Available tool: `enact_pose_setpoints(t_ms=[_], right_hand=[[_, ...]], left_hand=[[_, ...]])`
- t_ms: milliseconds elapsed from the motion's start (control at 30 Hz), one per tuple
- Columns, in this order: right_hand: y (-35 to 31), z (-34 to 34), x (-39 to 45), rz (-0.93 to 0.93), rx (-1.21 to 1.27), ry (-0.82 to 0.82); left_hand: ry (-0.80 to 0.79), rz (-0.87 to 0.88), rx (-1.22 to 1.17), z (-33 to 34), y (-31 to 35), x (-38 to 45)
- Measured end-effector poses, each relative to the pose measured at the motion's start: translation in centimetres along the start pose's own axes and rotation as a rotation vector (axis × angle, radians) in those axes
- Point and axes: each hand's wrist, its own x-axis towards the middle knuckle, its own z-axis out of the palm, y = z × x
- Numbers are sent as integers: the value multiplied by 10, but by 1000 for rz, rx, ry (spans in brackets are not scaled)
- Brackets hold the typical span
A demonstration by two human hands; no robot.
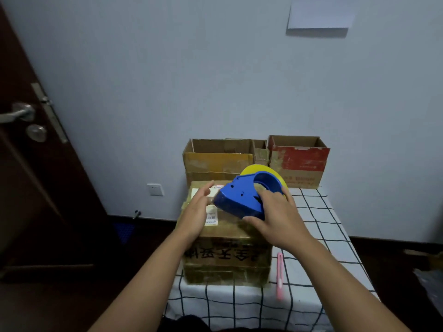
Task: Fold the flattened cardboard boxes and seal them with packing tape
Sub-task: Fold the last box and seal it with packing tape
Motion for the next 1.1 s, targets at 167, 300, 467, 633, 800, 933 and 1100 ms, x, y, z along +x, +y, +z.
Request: enact_pose_setpoints(t_ms=[167, 300, 467, 633, 800, 933, 1100], right_hand=[[-1, 15, -2, -51, -86, 31], [-1, 15, -1, -56, -80, 25], [2, 14, 2, -66, -48, 8], [11, 5, 7, -92, 55, -58], [18, -2, 12, -81, 137, -135], [22, -3, 13, -92, 154, -168], [22, -5, 12, -111, 150, -199]], left_hand=[[-69, 92, -93, -13, -3, -8], [-112, 134, -145, -18, -5, -8], [-127, 139, -142, -20, -7, -6], [-194, 138, -98, -26, -4, -3], [-161, 182, -48, -30, 3, 0], [-127, 196, -2, -29, 5, 1], [-3, 177, 37, -22, 10, 4]])
